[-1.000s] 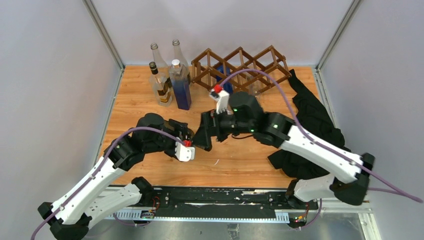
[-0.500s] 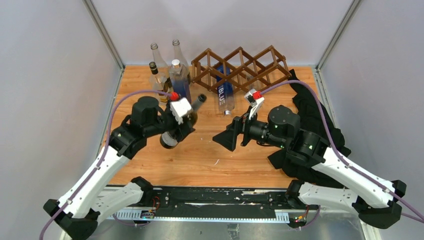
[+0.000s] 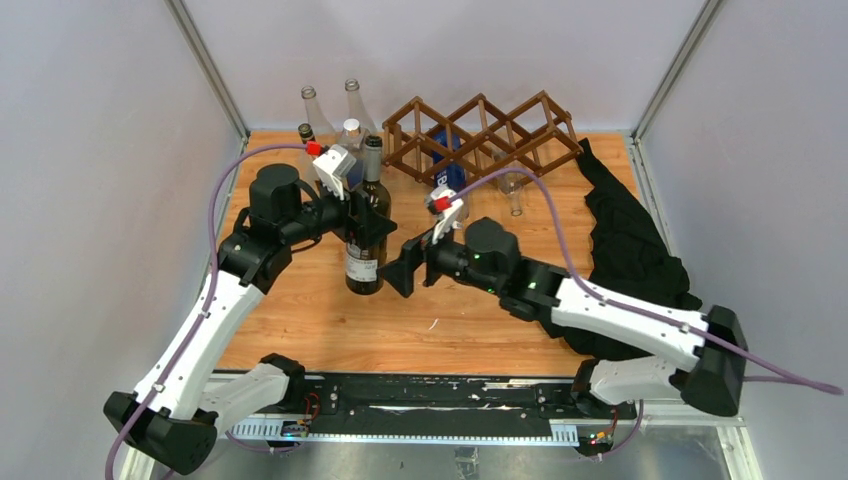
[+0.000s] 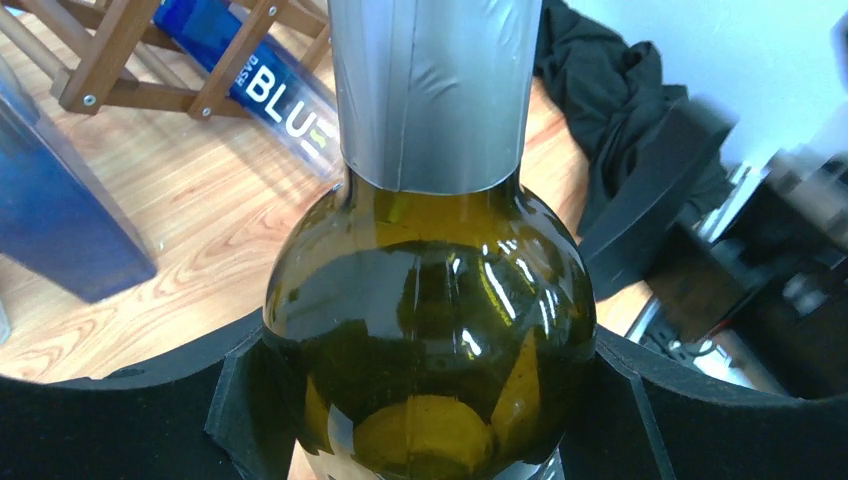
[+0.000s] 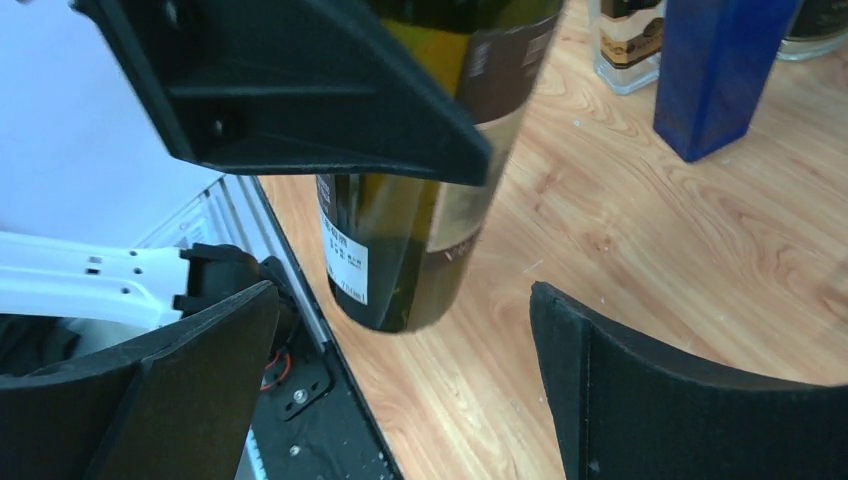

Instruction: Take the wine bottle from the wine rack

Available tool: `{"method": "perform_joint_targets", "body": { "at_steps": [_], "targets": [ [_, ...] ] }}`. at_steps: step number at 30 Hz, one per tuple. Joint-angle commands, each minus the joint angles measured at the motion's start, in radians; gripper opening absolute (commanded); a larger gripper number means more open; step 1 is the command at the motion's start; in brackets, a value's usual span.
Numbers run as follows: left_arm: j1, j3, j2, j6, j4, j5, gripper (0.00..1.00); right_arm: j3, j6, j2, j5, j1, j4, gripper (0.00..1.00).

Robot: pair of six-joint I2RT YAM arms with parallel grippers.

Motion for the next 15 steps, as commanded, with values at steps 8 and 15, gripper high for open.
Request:
{"method": "perform_joint_targets", "body": {
  "at_steps": [8, 15],
  "targets": [
    [0.015, 0.06, -0.036, -0.139, 0.137, 0.049, 0.0, 0.056, -0.12, 0.23, 0.241, 0.093, 0.322, 1.0],
    [0.018, 0.057, -0.052, -0.185, 0.158, 0.053, 0.0, 0.065, -0.129, 0.295, 0.192, 0.094, 0.426, 1.0]
  ]
}}
